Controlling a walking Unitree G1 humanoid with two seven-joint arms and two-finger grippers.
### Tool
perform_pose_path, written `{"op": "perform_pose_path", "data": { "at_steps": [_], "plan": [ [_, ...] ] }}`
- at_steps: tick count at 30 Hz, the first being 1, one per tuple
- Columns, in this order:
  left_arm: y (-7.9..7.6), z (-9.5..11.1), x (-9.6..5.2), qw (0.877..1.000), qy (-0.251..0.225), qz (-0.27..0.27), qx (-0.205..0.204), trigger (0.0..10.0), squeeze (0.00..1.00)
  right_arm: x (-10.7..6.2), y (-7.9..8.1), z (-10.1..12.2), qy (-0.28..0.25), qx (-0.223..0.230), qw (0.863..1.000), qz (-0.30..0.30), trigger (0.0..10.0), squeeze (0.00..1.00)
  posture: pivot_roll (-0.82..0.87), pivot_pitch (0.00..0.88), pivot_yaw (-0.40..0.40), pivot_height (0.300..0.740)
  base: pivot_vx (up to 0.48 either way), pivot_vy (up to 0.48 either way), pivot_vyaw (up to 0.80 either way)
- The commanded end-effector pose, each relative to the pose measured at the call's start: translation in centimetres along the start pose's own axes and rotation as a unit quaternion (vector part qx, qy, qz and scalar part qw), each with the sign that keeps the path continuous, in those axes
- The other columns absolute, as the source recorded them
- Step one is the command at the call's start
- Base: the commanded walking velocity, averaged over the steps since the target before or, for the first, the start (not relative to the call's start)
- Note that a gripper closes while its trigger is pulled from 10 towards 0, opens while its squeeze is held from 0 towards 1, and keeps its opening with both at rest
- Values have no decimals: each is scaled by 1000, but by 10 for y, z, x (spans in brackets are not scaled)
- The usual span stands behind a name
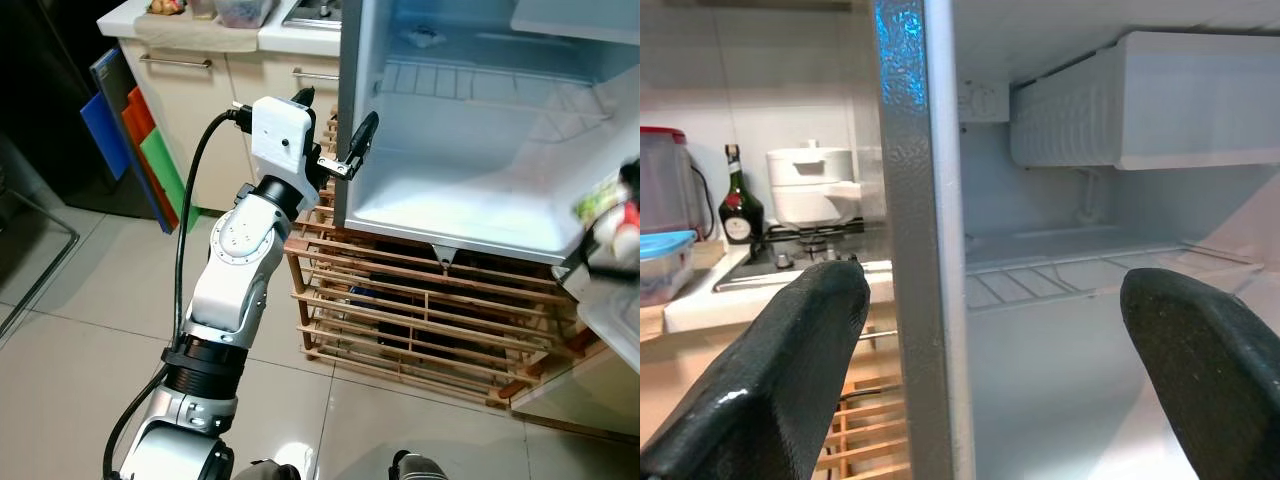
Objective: Restocking fridge
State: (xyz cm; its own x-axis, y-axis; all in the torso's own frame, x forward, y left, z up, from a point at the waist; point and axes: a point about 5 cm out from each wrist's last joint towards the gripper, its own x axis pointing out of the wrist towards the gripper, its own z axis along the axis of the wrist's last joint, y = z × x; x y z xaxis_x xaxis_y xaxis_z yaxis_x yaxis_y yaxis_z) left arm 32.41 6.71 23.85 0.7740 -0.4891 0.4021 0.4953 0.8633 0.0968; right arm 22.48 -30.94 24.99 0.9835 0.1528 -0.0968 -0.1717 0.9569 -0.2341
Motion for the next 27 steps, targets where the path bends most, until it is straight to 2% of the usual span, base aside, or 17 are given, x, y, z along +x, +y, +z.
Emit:
{"op": "perform_pose_path", "data": {
  "at_steps": [1,3,6,9,10,14,18,23,27],
  "plan": [
    [-4,2,2,1000,-4,-13,-2,10000,0,-4,-2,0,6,-3,1000,-2,10000,0,-336,100,99,740,0,0,0],
    [-6,1,3,1000,-3,-15,-3,10000,0,0,-3,-2,-2,12,1000,-18,10000,0,-338,97,95,740,0,0,0],
    [-6,0,2,1000,-3,-10,-10,10000,0,12,6,0,-40,46,997,-37,10000,0,-337,94,86,740,0,0,0],
    [-5,3,1,1000,-17,-4,-21,10000,0,24,23,-12,-52,85,994,-49,10000,0,-334,91,74,740,0,0,0],
    [-5,4,0,1000,-20,-3,-22,10000,0,31,35,-23,-47,92,993,-58,10000,0,-329,91,69,740,0,0,0],
    [-5,2,-2,999,-13,-3,-37,10000,0,37,45,-34,-48,90,991,-84,10000,0,-321,90,61,740,0,0,0],
    [-7,1,-3,999,-12,-9,-38,10000,0,50,69,-44,-54,91,990,-96,10000,0,-310,88,59,740,-266,402,0],
    [-8,2,-4,999,-18,-9,-35,10000,0,54,74,-49,-54,102,987,-107,10000,0,-301,87,54,740,-115,155,0],
    [-7,2,-5,999,-16,-7,-33,10000,0,51,78,-56,-55,99,988,-102,10000,0,-299,91,51,740,0,0,-694]
  ]
}}
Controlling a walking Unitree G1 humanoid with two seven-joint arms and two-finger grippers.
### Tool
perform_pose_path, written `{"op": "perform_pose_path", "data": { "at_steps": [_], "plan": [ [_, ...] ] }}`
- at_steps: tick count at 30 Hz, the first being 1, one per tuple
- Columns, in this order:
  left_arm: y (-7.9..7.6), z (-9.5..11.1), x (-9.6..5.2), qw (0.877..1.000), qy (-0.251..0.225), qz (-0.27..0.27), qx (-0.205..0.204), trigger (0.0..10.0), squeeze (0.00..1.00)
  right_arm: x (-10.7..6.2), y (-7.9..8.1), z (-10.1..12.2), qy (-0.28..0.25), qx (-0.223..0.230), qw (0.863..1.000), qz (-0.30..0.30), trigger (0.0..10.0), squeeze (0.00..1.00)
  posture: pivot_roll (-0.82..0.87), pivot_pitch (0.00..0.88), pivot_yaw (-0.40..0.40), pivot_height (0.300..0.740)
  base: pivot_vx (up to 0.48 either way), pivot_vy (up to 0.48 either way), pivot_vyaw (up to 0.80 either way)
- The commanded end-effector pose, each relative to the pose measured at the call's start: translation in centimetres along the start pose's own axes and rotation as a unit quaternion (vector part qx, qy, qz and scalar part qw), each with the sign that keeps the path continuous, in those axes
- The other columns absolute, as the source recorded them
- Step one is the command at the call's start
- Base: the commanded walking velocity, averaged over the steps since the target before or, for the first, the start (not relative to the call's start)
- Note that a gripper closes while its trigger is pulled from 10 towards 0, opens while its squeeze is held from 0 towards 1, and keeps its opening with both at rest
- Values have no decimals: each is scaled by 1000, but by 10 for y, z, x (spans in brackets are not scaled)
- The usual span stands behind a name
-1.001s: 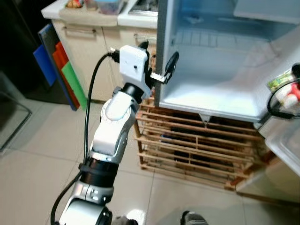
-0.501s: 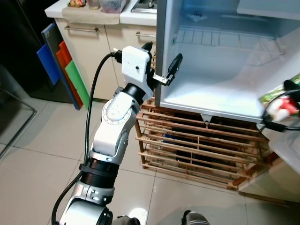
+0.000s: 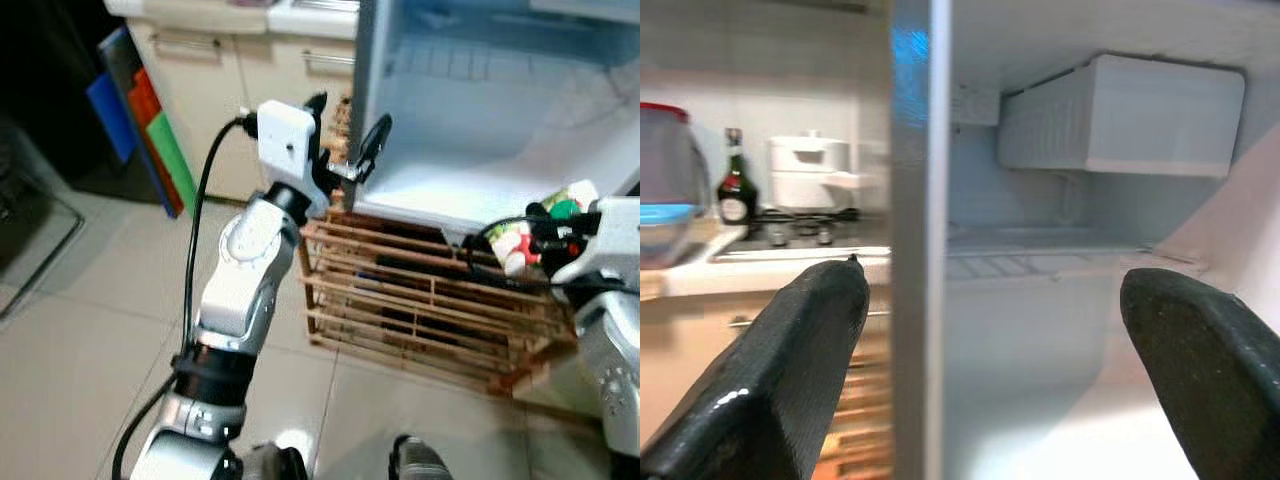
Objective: Restocking fridge
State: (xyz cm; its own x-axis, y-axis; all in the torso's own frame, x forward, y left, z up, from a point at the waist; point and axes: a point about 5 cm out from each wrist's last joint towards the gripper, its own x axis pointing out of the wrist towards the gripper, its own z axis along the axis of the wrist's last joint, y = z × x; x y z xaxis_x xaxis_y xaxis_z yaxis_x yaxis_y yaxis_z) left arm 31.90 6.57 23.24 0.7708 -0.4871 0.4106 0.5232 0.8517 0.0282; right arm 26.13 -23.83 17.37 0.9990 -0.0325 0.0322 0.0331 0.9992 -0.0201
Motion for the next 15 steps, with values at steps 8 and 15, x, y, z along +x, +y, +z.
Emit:
{"op": "perform_pose_path", "data": {
  "at_steps": [8,15],
  "plan": [
    [-6,4,-1,1000,-6,-9,2,10000,0,-9,-14,-11,7,-30,999,-16,10000,0,-307,97,43,740,0,0,-447],
    [-12,-2,0,1000,2,-15,0,10000,0,1,-50,10,-54,-117,968,-216,10000,0,-302,79,34,740,0,0,0]
  ]
}}
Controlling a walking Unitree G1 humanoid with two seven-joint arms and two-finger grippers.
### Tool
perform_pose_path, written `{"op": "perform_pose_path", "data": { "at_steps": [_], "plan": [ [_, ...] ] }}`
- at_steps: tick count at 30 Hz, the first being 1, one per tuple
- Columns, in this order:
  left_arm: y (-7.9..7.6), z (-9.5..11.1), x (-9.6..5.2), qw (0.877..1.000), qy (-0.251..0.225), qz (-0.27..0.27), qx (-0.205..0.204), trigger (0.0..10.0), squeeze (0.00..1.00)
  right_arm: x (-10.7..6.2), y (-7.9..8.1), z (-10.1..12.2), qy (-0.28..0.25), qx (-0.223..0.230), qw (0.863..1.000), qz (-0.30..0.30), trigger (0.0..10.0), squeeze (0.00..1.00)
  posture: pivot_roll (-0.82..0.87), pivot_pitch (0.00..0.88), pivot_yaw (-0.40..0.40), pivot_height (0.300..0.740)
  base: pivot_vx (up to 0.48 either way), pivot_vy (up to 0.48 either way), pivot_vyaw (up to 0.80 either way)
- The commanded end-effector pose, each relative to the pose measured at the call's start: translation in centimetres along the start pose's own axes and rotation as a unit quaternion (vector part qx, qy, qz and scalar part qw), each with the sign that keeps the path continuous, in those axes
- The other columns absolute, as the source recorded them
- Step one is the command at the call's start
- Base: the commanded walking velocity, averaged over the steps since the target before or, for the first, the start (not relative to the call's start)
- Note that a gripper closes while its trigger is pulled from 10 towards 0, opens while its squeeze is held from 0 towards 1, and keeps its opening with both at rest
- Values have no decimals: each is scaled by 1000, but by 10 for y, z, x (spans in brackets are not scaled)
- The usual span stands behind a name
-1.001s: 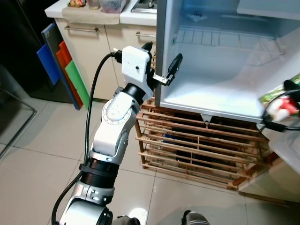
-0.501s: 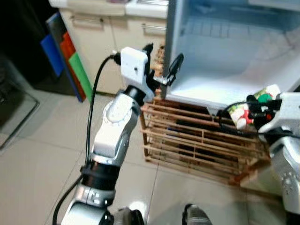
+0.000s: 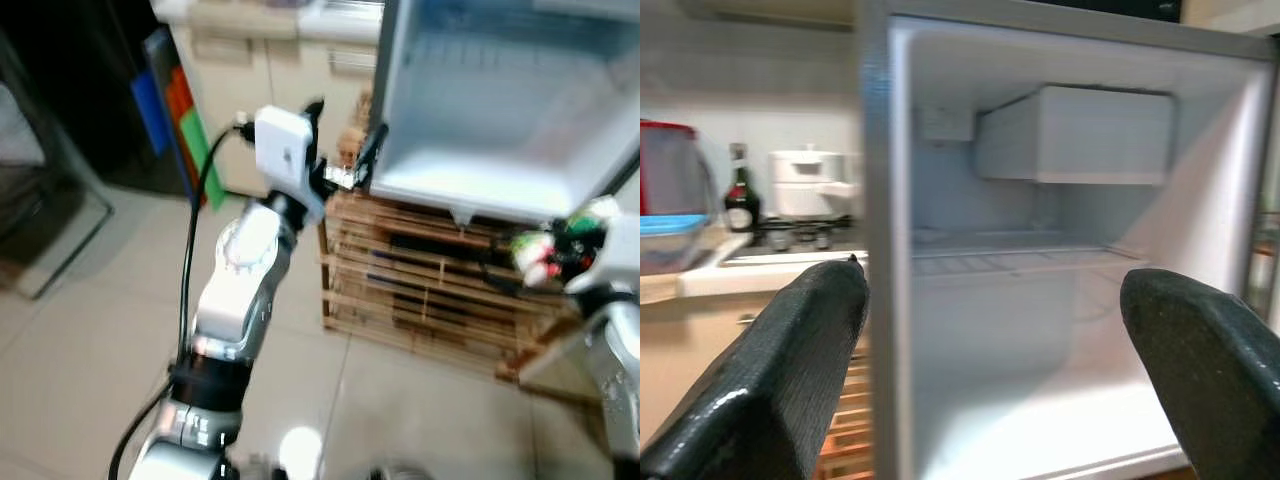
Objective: Restocking fridge
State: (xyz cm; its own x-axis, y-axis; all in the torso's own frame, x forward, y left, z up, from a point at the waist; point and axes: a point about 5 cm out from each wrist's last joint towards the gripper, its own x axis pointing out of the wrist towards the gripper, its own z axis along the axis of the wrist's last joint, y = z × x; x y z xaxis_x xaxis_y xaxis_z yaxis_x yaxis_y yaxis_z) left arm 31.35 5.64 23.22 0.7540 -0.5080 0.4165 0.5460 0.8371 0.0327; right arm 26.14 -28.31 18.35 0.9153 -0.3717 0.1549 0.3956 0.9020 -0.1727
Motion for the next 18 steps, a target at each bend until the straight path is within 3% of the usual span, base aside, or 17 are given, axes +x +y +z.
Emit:
{"op": "perform_pose_path", "data": {
  "at_steps": [1,3,7,11,13,18],
  "plan": [
    [-1,-2,0,1000,6,-2,3,10000,0,1,-5,0,-12,-24,999,-37,10000,0,-302,79,34,740,0,0,0],
    [0,-3,0,1000,8,-4,5,10000,0,3,-4,-5,-5,-14,996,-92,10000,0,-292,71,34,740,0,0,0],
    [3,-5,-1,1000,15,-3,3,10000,0,8,12,-19,26,22,996,-84,10000,0,-275,59,38,740,0,0,0],
    [7,-8,0,1000,23,-3,9,10000,0,13,24,-20,19,28,997,-71,10000,0,-264,51,45,740,0,174,0],
    [8,-8,1,1000,22,-8,14,10000,0,17,25,-18,10,23,997,-77,10000,0,-263,51,50,740,289,382,0],
    [4,-6,3,999,18,-27,24,10000,0,20,16,-7,-37,21,991,-126,10000,0,-254,57,53,740,464,0,0]
  ]
}}
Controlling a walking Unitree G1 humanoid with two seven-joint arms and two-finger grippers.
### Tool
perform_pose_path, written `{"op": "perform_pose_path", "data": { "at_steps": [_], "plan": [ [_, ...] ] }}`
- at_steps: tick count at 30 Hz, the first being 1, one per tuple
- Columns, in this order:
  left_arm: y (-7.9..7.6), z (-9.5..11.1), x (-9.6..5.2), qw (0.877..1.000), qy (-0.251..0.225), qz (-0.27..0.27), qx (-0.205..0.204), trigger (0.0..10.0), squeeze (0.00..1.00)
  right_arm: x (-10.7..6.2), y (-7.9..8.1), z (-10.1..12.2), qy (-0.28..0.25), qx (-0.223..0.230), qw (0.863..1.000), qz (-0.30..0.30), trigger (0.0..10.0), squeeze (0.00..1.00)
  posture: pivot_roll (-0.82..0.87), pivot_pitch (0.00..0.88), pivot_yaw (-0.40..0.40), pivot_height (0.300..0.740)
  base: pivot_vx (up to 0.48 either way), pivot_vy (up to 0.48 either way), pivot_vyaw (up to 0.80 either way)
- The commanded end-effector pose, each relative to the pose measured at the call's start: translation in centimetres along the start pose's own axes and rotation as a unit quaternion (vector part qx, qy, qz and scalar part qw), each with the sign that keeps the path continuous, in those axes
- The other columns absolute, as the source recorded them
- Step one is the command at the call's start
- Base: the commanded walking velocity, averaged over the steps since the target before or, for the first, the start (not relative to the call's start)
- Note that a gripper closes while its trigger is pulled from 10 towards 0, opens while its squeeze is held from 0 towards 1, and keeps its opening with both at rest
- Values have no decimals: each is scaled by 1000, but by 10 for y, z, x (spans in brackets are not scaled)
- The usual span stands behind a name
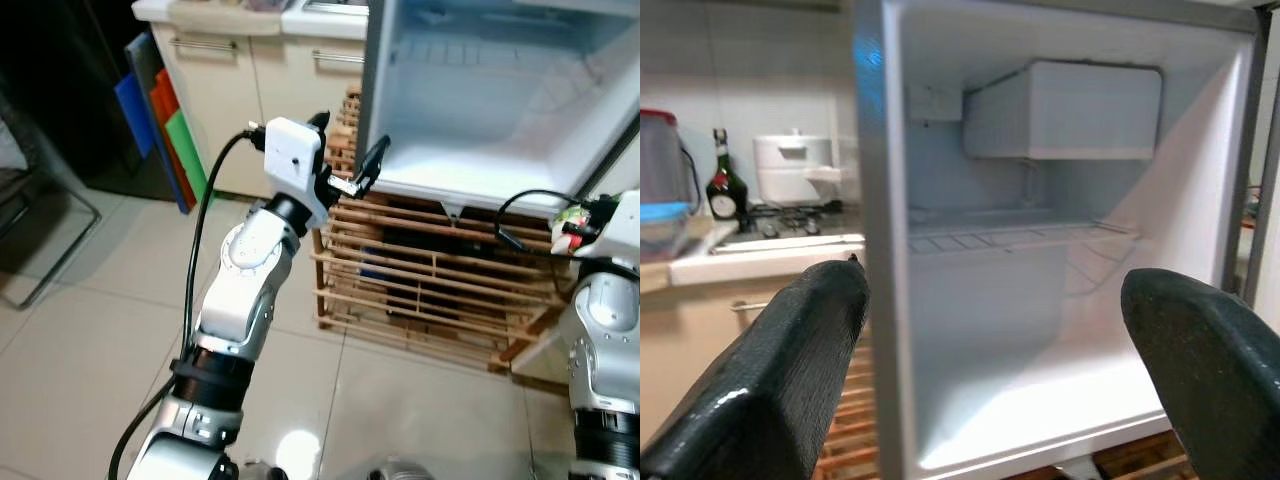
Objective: Restocking fridge
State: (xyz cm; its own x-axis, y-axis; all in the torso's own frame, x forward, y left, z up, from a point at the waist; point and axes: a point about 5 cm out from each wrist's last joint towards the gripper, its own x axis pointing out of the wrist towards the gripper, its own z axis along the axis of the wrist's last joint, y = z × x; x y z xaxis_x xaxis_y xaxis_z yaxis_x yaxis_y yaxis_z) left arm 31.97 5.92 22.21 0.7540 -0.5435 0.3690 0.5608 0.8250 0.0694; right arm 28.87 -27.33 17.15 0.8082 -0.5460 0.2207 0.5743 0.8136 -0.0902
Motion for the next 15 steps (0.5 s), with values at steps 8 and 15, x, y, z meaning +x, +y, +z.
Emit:
{"op": "perform_pose_path", "data": {
  "at_steps": [8,15],
  "plan": [
    [-2,6,3,1000,-12,-18,7,10000,0,0,-14,1,-15,-11,1000,-23,10000,0,-259,74,46,740,300,0,-755],
    [-2,4,3,1000,-7,-19,4,10000,0,-1,-14,-2,-14,-16,1000,-18,10000,0,-263,80,43,740,0,0,-750]
  ]
}}
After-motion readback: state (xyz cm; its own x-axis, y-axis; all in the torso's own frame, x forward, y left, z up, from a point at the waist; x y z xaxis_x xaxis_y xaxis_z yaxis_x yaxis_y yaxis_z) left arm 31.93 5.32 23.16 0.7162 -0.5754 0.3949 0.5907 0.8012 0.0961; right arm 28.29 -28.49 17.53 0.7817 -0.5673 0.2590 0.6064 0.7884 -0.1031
